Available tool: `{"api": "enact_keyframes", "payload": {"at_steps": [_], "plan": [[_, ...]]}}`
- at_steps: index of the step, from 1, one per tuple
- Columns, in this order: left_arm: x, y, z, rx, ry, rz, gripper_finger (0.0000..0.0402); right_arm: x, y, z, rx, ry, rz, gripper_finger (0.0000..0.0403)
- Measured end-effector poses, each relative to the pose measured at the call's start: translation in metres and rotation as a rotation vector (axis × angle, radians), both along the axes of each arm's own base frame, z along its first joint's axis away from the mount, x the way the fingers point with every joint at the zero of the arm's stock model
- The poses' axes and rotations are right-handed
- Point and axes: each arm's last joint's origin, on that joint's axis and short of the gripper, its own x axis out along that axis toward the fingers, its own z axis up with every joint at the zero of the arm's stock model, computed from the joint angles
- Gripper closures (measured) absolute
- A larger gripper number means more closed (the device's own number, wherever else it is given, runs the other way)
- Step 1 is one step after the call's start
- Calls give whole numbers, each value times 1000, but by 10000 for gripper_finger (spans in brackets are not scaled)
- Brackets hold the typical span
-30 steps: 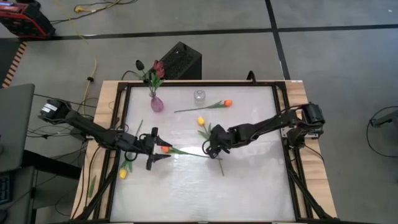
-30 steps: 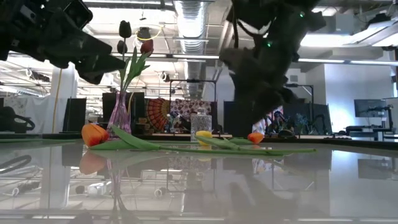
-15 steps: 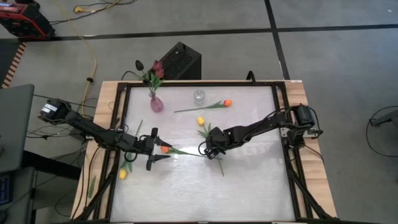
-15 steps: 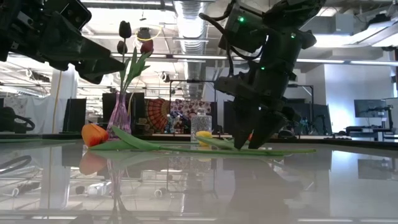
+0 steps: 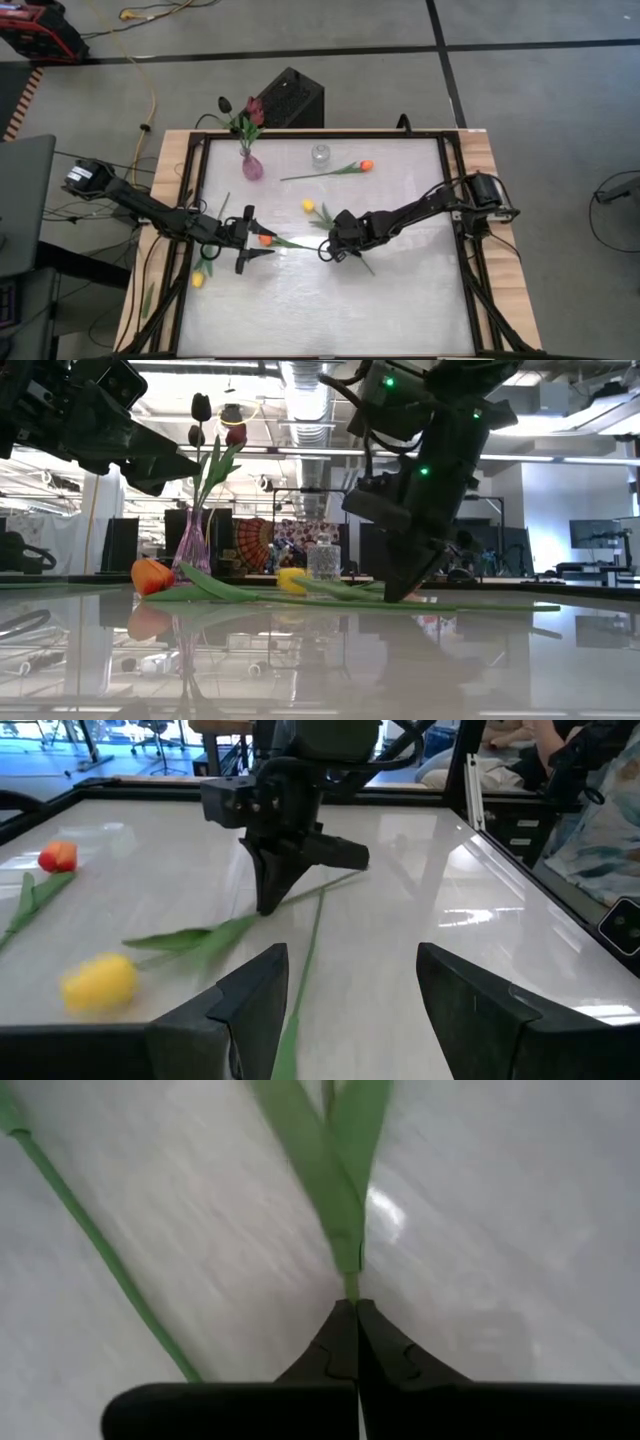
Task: Sort flowers into vase by color
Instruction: Put the right yellow flower into the transparent vase
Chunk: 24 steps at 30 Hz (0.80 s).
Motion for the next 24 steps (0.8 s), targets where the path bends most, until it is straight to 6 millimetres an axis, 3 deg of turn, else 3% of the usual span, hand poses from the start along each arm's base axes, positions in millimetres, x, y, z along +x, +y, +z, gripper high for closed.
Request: {"api": "enact_keyframes", "payload": {"at_steps": [3,10,15,21,24], "plan": [[0,0,0,-2,4,-1,191,6,-7,15,-67,-74,35,386],[-1,-1,-3,3,34,-44,191,2,-48,66,-190,-296,80,386],[-1,-1,-5,34,48,-49,191,-7,-93,95,-268,-685,119,386],[-1,-1,-3,118,24,-60,191,-22,-155,99,-418,-1132,141,386],[0,2,-2,175,11,-37,191,-22,-179,95,-537,-1231,137,386]]}}
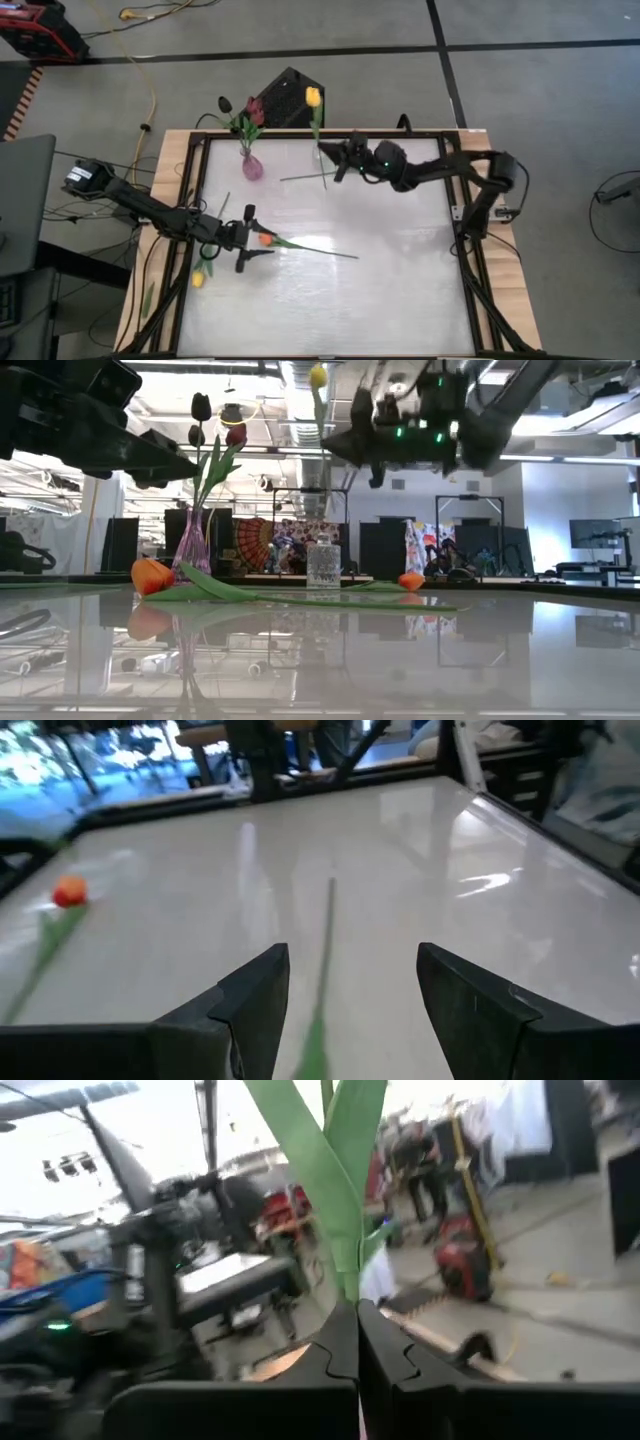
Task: Sort flowers into vase by color
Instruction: Put the right yellow flower into the transparent vase
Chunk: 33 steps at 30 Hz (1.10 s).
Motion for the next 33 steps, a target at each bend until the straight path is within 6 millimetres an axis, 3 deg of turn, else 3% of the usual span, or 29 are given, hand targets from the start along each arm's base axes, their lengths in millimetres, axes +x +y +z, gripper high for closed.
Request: {"api": "enact_keyframes", "payload": {"at_steps": [3,6,10,15,33], "plan": [[2,4,3,27,-29,27,191,-3,-22,-11,-75,-60,-63,386],[3,9,4,28,-43,56,191,-7,-43,-8,-169,-137,-133,386],[4,15,3,1,-30,92,191,-8,-70,-17,-186,-139,-184,386],[5,19,2,-29,-18,106,191,0,-93,-14,-210,-164,-187,386],[5,20,1,-9,-6,91,191,3,-101,-17,-165,-141,-166,386]]}}
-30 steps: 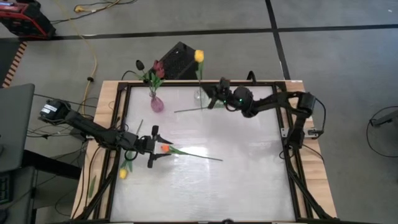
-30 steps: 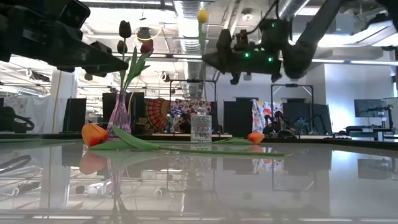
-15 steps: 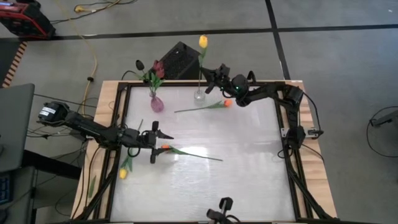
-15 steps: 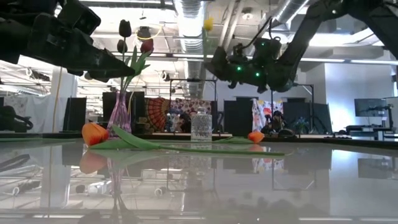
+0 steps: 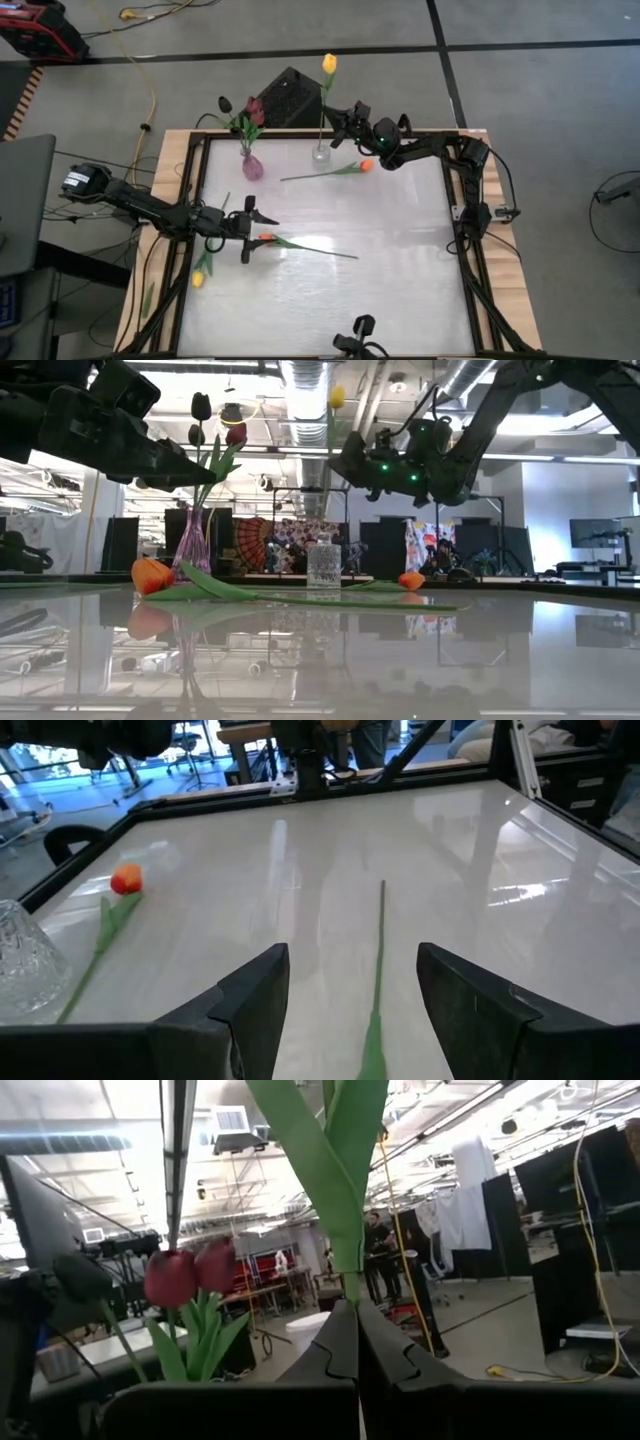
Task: Sort flowers into vase by color
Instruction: Put the right yellow flower into the transparent vase
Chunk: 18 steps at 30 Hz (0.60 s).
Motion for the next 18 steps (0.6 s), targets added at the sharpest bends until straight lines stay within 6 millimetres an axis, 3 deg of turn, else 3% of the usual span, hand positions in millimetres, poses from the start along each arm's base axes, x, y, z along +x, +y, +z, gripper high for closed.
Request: {"api": "enact_keyframes", "payload": {"at_steps": [7,13,18], "plan": [[0,0,0,-5,0,1,191,-3,-5,-2,51,-1,-11,386],[0,0,0,-7,0,2,191,-5,-15,-12,104,96,-52,386],[0,0,0,-7,0,2,191,-2,-11,-15,85,139,-46,386]]}}
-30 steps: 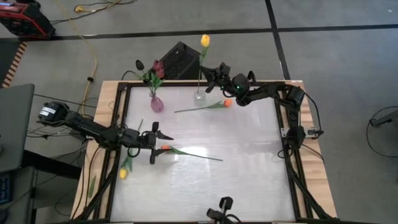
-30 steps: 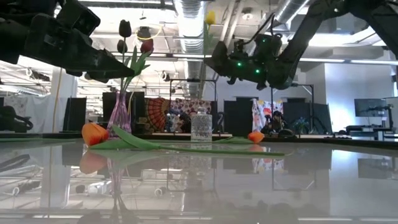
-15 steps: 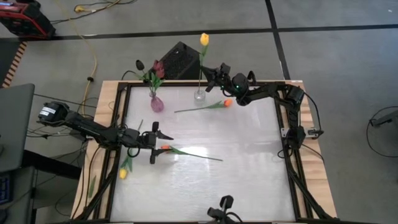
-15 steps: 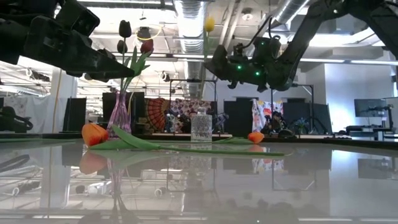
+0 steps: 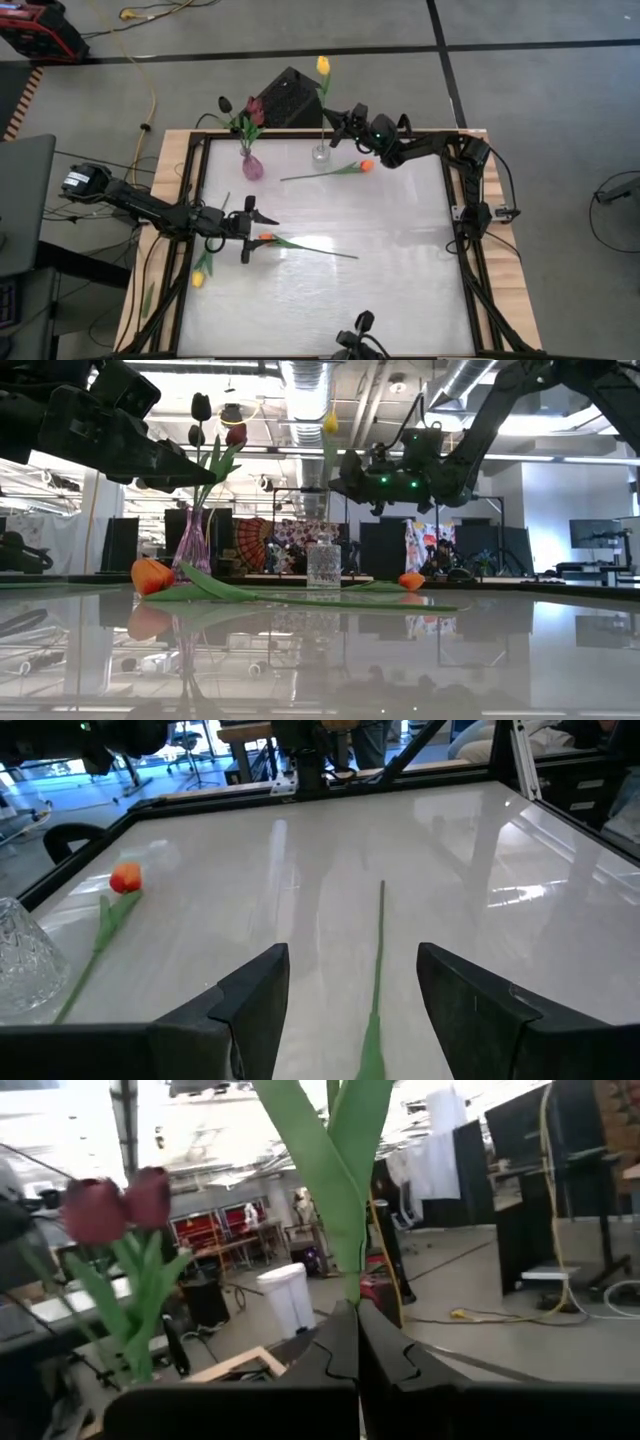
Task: Sort flowers into vase by color
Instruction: Put the right yellow flower into the transparent vase, then put the yellow flower into the transparent vase
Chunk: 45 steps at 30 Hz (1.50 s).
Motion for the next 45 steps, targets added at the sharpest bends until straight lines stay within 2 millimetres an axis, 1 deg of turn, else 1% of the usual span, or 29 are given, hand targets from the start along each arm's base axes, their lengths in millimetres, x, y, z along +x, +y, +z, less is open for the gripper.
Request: {"api": "enact_keyframes", "payload": {"at_steps": [6,9,11,17,21,27,30,34,37,42,45], "plan": [[0,0,-1,1,6,0,191,3,6,0,-34,16,144,382],[0,0,-1,-3,7,1,191,4,8,1,-44,23,209,354],[0,0,-1,-9,8,2,191,3,8,3,-17,42,225,334],[0,0,-1,-19,10,4,191,-4,10,14,69,218,217,292],[0,0,-1,-20,11,4,191,-13,16,29,111,317,218,257],[0,0,-1,-43,10,8,191,-34,28,46,231,475,228,196],[0,0,-1,-53,11,8,191,-40,46,54,247,560,291,177],[0,0,-1,-71,11,9,191,-37,82,60,275,657,415,169],[0,0,-1,-102,12,13,191,-31,113,60,277,712,510,169],[-1,0,-5,-178,54,29,191,-14,168,53,245,782,666,169],[-2,0,-9,-212,91,37,191,-2,198,44,231,810,680,168]]}}
